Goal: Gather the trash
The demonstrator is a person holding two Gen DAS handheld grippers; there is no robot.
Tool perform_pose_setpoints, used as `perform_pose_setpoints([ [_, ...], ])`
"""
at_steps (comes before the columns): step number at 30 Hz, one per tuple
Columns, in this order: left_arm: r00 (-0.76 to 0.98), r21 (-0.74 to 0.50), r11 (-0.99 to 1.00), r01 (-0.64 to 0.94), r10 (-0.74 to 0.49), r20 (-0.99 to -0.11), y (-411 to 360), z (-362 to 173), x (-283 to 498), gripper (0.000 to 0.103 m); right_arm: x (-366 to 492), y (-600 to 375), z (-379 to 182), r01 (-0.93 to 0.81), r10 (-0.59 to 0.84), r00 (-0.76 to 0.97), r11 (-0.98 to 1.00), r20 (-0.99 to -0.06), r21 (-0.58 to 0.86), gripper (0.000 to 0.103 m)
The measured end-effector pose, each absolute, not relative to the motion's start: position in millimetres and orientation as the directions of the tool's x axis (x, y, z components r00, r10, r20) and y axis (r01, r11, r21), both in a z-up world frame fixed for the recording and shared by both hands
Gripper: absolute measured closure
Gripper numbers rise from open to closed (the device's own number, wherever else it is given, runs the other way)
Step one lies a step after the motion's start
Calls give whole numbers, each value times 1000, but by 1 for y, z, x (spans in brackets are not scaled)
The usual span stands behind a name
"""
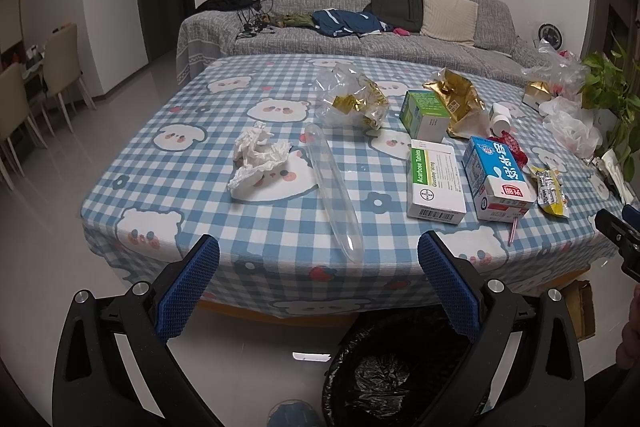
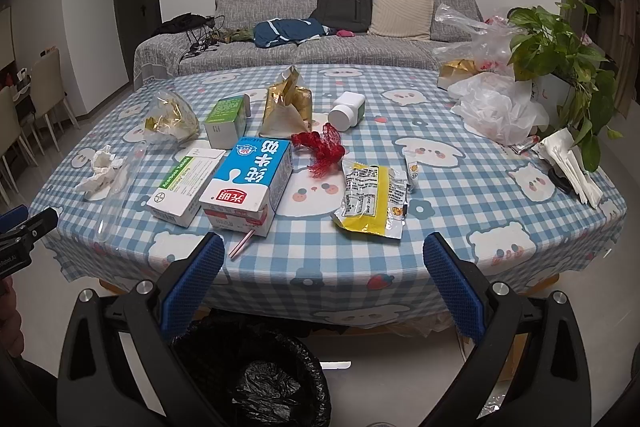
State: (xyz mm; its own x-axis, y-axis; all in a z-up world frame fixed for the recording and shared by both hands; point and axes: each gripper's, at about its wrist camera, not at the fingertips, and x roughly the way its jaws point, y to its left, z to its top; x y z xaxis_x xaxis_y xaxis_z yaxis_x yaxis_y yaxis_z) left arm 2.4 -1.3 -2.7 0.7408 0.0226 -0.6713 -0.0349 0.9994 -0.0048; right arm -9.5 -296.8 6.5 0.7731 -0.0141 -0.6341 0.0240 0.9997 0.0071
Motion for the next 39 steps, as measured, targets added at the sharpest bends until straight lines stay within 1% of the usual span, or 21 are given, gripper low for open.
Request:
perform_pose_setpoints([
  [39, 733, -12, 999, -42, 22, -680, 2, -2, 13, 6, -2, -295, 7, 38, -20, 769, 999, -639, 15, 7],
])
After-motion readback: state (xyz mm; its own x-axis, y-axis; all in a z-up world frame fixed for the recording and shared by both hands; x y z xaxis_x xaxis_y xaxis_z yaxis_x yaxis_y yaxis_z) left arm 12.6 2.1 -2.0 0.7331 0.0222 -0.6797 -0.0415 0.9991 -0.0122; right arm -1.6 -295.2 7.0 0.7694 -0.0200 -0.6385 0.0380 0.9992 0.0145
